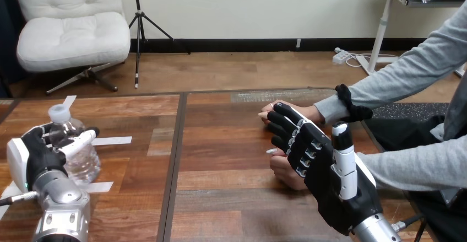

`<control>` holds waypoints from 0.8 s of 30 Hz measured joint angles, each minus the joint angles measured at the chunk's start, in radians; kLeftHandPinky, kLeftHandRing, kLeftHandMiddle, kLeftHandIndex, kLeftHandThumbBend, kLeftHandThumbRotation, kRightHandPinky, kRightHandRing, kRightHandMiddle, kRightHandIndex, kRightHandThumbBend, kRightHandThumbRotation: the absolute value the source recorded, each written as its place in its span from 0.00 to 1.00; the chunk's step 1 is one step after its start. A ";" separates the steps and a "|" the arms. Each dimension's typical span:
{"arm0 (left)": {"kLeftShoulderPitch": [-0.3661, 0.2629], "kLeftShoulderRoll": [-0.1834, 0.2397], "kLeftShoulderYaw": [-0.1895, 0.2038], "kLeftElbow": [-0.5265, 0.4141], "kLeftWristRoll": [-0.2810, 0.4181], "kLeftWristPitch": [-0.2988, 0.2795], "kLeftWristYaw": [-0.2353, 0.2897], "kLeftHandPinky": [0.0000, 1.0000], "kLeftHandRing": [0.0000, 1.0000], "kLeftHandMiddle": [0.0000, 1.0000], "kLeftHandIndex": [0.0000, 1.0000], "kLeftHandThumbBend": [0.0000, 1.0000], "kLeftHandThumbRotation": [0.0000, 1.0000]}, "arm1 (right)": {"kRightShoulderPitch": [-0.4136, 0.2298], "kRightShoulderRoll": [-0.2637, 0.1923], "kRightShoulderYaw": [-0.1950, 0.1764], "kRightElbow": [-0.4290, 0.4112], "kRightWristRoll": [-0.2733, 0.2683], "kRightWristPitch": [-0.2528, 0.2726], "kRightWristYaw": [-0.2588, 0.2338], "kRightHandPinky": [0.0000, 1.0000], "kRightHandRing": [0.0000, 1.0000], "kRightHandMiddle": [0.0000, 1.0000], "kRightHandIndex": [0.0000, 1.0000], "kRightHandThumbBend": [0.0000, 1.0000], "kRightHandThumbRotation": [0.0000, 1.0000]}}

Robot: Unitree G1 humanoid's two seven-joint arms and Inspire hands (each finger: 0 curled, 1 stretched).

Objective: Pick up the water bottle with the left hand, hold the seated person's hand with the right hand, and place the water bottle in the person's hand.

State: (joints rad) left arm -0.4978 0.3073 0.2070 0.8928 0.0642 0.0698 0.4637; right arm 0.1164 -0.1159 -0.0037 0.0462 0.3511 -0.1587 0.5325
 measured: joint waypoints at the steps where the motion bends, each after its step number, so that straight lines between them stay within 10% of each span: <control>1: 0.000 0.000 -0.001 0.000 0.004 -0.001 0.002 0.34 0.40 0.46 0.50 0.71 0.00 | 0.000 0.000 0.000 0.000 0.000 0.000 0.000 1.00 0.96 0.93 0.92 0.89 1.00; 24: 0.001 -0.003 -0.003 0.000 0.022 -0.005 0.008 0.36 0.41 0.45 0.49 0.74 0.00 | 0.000 0.000 0.000 0.000 -0.001 0.000 -0.001 0.99 0.95 0.93 0.91 0.87 1.00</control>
State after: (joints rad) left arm -0.4965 0.3047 0.2038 0.8928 0.0866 0.0652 0.4719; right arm 0.1164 -0.1159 -0.0038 0.0462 0.3506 -0.1586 0.5311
